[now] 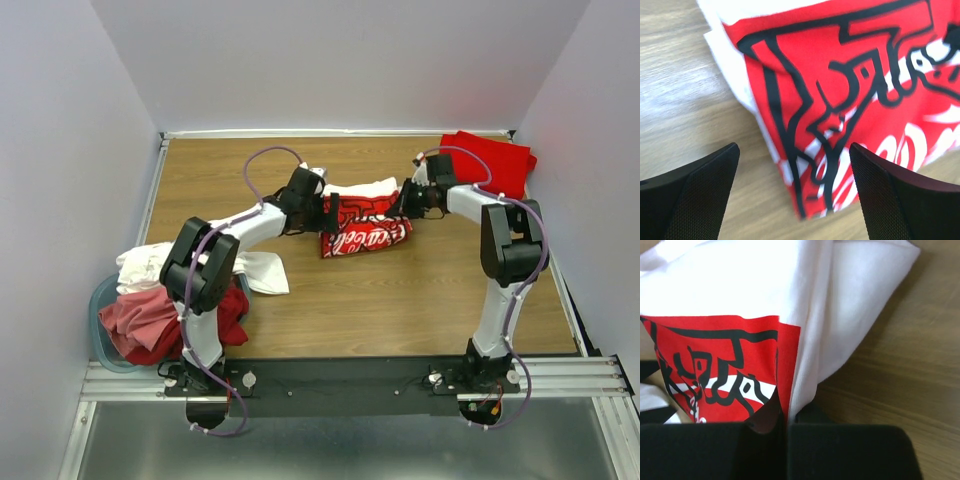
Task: Fold and stack the t-shirts
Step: Neatly place the folded tshirt to the corner
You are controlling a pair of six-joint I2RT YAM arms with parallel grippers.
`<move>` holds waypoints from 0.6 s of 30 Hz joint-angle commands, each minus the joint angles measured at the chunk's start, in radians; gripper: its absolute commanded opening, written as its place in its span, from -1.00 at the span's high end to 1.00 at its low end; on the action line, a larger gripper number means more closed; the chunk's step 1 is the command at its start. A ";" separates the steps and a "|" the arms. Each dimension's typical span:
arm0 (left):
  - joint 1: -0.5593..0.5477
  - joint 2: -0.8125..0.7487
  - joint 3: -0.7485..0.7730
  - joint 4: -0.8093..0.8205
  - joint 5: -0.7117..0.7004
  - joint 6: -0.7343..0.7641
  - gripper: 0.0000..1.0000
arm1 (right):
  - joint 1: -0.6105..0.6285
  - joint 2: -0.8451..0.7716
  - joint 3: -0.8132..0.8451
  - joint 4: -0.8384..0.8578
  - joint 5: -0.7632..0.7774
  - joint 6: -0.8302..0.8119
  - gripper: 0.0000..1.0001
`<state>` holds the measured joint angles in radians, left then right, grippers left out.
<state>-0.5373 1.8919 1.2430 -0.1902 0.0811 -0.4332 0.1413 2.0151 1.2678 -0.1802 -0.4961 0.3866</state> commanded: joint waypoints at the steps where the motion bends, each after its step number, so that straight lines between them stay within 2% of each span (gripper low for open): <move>1: 0.010 -0.106 0.004 -0.029 -0.021 0.020 -0.97 | 0.000 -0.004 0.129 -0.155 0.195 -0.090 0.99; 7: 0.016 -0.215 -0.098 -0.052 0.006 0.048 -0.97 | 0.000 0.039 0.320 -0.294 0.434 -0.161 0.99; 12: 0.017 -0.275 -0.174 -0.046 0.011 0.039 -0.97 | 0.000 0.121 0.490 -0.357 0.548 -0.186 0.99; 18: 0.020 -0.326 -0.263 -0.032 0.011 0.019 -0.97 | -0.003 0.276 0.796 -0.482 0.652 -0.236 0.99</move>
<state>-0.5228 1.6131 1.0203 -0.2260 0.0826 -0.4084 0.1421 2.2047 1.9076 -0.5556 0.0261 0.2058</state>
